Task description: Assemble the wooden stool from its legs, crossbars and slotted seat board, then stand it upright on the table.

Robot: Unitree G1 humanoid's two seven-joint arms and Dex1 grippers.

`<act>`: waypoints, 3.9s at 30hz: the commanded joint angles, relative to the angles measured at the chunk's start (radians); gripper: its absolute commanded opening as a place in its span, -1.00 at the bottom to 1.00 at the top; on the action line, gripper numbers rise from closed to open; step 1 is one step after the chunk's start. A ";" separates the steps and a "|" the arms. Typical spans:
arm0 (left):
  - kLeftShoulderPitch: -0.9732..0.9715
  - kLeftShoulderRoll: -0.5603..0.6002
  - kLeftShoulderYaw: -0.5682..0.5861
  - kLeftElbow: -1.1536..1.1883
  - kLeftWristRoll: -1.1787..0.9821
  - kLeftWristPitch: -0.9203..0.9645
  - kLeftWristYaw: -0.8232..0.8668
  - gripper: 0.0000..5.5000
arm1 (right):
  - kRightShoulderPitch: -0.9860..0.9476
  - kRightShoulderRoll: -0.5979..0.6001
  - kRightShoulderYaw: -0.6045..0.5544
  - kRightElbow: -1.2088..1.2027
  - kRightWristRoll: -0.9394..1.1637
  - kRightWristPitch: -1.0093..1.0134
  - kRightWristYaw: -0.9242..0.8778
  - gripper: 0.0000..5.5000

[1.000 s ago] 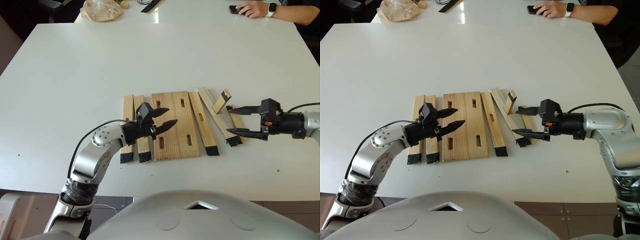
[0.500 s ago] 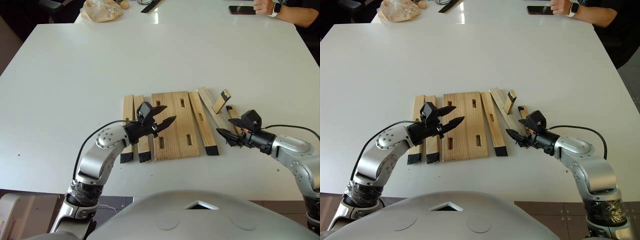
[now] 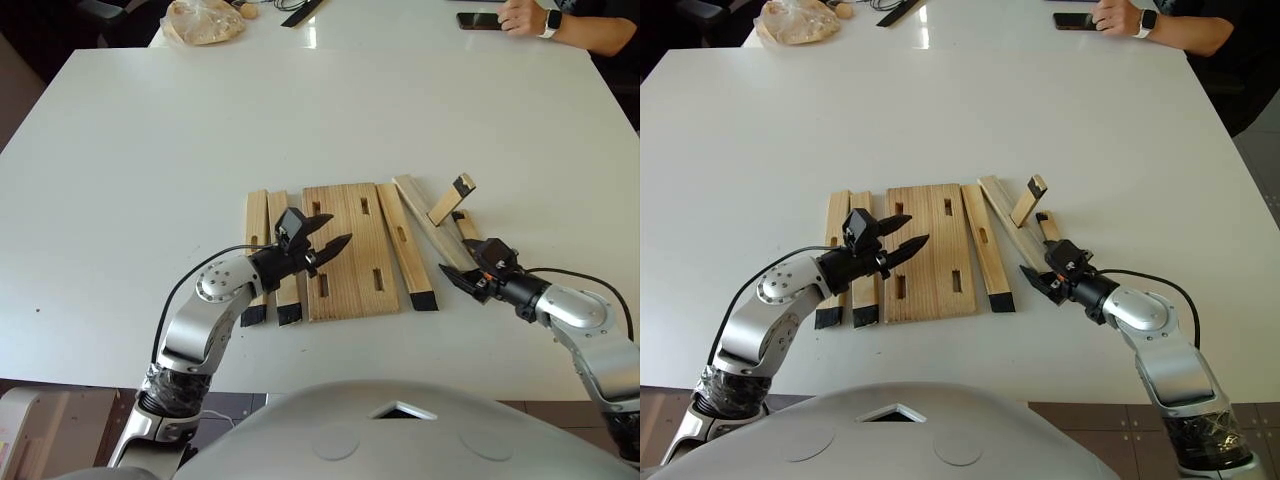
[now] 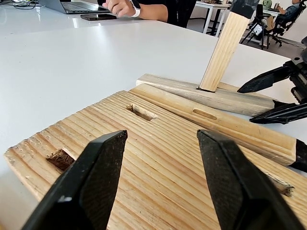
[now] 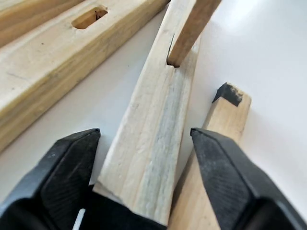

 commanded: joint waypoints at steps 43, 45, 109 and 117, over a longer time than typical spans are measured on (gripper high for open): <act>-0.404 0.052 0.269 -0.125 -0.940 0.364 -0.008 0.39 | -0.654 -0.079 -0.267 0.098 0.998 0.545 0.605 -0.25; -0.413 0.053 0.272 -0.125 -0.954 0.367 -0.007 0.39 | -0.627 -0.091 -0.221 0.076 0.946 0.515 0.645 -0.25; 0.163 0.562 0.520 -0.346 -0.508 0.227 -0.500 -0.26 | -0.336 -0.137 -0.274 0.133 0.634 0.266 0.659 0.22; 0.162 0.581 0.498 -0.297 -0.446 0.144 -0.504 -0.26 | -0.351 -0.144 -0.252 0.150 0.615 0.253 0.673 0.22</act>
